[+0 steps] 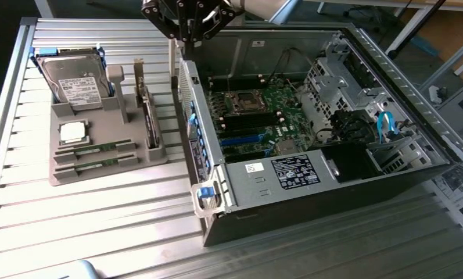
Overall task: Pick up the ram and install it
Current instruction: 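Reach for the ram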
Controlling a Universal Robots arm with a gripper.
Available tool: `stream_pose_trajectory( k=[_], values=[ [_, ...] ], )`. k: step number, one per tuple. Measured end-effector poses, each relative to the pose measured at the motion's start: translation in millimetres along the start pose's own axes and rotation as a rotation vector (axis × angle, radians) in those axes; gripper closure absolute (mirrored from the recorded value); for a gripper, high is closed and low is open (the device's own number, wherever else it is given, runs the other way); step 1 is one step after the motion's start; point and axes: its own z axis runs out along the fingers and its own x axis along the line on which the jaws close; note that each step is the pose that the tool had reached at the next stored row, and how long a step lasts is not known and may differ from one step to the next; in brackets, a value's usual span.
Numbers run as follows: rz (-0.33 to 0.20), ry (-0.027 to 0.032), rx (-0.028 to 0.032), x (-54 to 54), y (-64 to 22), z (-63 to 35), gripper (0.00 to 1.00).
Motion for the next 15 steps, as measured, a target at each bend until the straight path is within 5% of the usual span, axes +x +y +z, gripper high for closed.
stream_pose_trajectory(
  k=[15],
  values=[
    [0.000, 0.0000, 0.0000, 11.5, -0.9, -0.1, 0.89]
  ],
)
